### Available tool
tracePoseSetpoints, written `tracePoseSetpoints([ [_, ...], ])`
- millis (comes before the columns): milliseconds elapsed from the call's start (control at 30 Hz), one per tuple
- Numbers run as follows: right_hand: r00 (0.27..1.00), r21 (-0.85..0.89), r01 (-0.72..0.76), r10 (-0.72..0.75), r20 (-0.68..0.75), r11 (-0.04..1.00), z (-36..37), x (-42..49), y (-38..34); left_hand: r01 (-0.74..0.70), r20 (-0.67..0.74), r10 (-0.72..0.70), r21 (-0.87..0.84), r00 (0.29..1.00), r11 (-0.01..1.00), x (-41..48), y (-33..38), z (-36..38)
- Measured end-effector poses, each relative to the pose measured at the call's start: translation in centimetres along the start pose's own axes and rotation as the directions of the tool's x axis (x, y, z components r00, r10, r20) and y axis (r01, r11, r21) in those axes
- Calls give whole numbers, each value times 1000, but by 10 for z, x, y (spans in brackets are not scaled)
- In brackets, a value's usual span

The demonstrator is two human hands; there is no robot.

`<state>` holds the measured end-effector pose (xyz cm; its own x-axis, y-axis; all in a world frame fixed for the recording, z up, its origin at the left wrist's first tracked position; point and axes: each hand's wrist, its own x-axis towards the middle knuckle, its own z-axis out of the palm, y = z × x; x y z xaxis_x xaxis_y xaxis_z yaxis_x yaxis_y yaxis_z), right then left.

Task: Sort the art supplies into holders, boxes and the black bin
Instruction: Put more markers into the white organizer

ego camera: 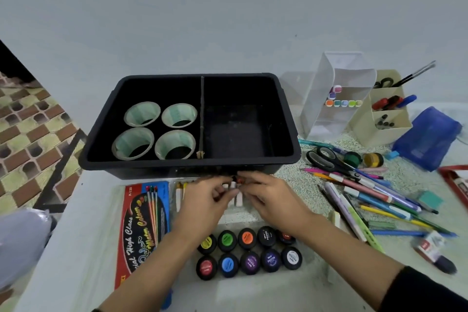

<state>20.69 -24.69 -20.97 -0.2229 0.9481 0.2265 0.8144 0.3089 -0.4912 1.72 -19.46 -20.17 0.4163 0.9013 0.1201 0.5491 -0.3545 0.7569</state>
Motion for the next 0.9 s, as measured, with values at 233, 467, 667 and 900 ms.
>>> tracePoseSetpoints([
  [233, 996, -50, -60, 63, 67, 997, -1, 3, -12, -249, 108, 226, 297, 968, 922, 6, -11, -5],
  [467, 994, -112, -92, 99, 55, 989, 4, 6, -19, -259, 182, 200, 401, 963, 879, 11, -8, -7],
  [667, 977, 64, -178, 169, 129, 982, -18, 2, -14, -231, 222, 153, 389, 963, 892, 11, -2, -9],
  [900, 961, 205, -225, 251, -115, 953, -64, -43, 0, -270, 177, 245, 130, 953, 954, 3, 30, 2],
])
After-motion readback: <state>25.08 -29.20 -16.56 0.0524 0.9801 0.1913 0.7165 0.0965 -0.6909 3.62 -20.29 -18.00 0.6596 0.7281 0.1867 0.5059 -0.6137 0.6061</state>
